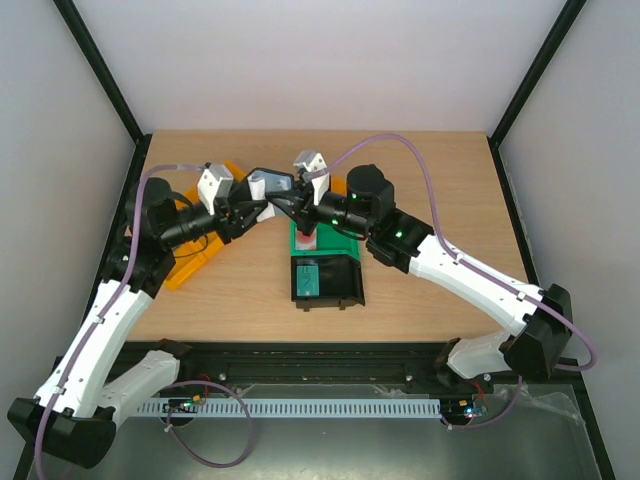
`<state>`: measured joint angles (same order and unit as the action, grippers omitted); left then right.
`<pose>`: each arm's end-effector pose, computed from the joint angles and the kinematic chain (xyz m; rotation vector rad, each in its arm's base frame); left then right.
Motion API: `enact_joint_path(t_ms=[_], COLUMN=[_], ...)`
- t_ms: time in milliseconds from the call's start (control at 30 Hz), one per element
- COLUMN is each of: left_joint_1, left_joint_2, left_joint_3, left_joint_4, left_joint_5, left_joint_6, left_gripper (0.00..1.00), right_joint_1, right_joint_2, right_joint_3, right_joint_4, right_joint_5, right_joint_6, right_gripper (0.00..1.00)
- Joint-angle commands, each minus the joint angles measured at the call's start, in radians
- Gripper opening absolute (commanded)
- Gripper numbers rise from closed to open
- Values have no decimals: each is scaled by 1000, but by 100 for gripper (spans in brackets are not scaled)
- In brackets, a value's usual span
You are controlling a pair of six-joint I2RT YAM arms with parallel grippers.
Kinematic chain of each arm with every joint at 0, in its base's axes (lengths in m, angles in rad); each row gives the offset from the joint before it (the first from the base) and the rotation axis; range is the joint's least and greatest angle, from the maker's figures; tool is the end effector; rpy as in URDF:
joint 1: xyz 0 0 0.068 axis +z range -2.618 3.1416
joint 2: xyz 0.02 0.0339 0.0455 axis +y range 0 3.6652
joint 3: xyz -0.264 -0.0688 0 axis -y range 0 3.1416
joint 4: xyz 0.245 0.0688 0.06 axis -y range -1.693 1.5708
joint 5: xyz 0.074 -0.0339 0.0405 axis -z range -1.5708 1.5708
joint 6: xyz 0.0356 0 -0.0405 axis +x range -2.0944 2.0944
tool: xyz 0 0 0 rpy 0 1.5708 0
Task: Take the credit cards out of the card holder
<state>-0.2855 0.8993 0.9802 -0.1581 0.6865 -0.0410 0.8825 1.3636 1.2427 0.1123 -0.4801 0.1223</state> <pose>0.1820 -0.0769 0.3920 0.7241 1.5311 -0.8089 0.1917 0.2589 0.4010 -0.9871 1.3880 1.1452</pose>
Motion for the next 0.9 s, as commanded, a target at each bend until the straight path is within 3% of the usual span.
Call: enact_joint_path(t_ms=[0,133,167,233,367,567,867], left_joint_1=[-2,-1,-2,3,12,27,29], left_joint_2=[0,-8,-11,-14,-23,-28,-35], left_joint_3=[-5,-5,-3,-2,-8,-26,-32], left_joint_4=[1,5,5,7,48,108,119], left_joint_5=[-7,24,27,49,123,165,204], left_joint_6=[27,32,30,24,-25,-100,-73], left_gripper=[40,5,3,2,2,2,2], right_joint_1=[5,5,4,-8,-96,-139,-167], right_joint_2=[-27,-35,-41,-56,-81,-104,-120], right_joint_3=[53,54,56,63,56,49,46], right_joint_4=[59,60,61,41,-25,-96,-137], right_joint_5=[-80,-82,-84,-93,-156,-204,-218], right_joint_6=[27,28,24,10,10,-22,-44], right_gripper=[2,2,4,21,36,42,38])
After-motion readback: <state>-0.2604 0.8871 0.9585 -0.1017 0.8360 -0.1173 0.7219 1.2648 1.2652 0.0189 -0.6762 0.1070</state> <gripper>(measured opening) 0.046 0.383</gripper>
